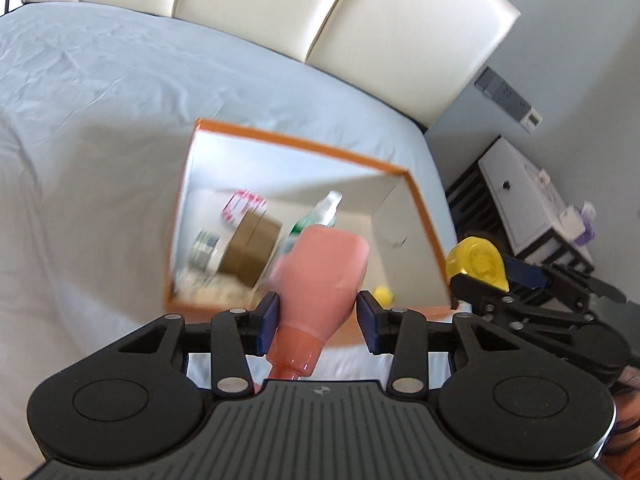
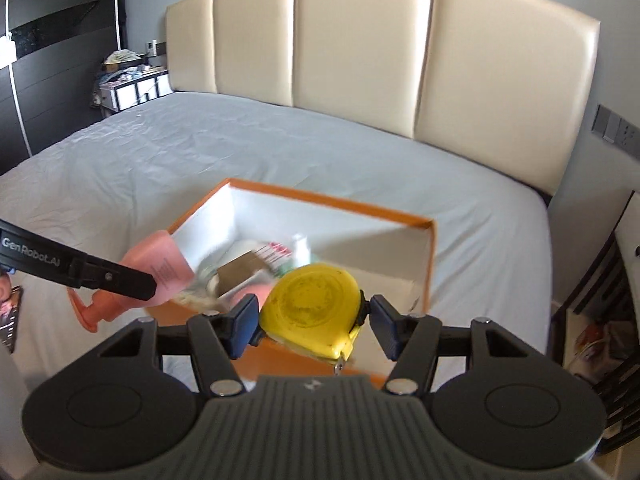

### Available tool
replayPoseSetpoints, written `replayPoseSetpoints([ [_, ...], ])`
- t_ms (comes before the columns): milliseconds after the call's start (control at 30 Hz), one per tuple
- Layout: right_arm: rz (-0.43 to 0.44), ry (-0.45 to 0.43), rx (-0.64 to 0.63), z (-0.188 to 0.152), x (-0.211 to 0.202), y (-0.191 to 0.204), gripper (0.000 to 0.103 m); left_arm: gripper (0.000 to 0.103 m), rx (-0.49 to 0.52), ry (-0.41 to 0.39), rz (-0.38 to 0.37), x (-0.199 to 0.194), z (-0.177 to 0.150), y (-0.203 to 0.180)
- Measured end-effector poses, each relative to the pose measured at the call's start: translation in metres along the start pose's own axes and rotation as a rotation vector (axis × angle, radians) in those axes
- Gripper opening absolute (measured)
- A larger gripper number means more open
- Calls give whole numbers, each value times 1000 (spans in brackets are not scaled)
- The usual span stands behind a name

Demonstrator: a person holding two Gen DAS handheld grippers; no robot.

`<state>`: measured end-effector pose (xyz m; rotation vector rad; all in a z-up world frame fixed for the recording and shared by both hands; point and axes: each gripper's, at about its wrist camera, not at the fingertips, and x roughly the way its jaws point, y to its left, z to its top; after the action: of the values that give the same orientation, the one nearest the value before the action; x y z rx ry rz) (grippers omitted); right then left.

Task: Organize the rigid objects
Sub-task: 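Carry the pink bottle and tape measure over the orange box, then lower both items into the box and open both grippers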

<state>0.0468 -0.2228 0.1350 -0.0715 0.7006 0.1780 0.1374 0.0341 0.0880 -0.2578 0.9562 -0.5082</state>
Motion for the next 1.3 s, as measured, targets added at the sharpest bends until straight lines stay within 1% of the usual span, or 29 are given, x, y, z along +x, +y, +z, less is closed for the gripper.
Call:
replayPoseSetpoints([
  [100,-26,24,4,14,18,-14,61,47,-27,-13,-35,17,18,-9],
  [233,-16,100,7,27,52,-29,61,47,-49,-9,-60,48,38,-22],
  [333,-25,178,-53,29,86,-28,61,47,-75,11,-74,72,44,-23],
  [433,-51,246,-154,27,125,-24,61,47,-76,9,-88,88,42,-15],
  [500,-50,287,-188,25,147,-24,61,47,-71,9,-86,94,41,-7],
  [633,-42,360,-230,24,186,-22,61,47,-114,12,-83,104,42,13],
  [700,-57,388,-277,23,201,-18,61,46,-123,3,-84,105,45,19],
  [800,-92,419,-344,24,220,-11,61,46,-144,6,-113,106,48,25],
  [900,-111,464,-330,26,235,-14,61,46,-165,13,-127,108,47,30],
  [1033,-135,475,-359,23,242,-13,61,46,-163,13,-121,107,45,31],
  [1100,-143,466,-372,20,236,-10,61,45,-172,15,-120,107,44,31],
  [1233,-176,380,-404,21,207,-5,72,44,-192,18,-106,106,42,30],
  [1267,-184,352,-403,21,196,-5,72,38,-195,18,-107,106,42,28],
  [1300,-185,327,-399,21,185,-7,72,35,-196,16,-116,106,42,26],
])
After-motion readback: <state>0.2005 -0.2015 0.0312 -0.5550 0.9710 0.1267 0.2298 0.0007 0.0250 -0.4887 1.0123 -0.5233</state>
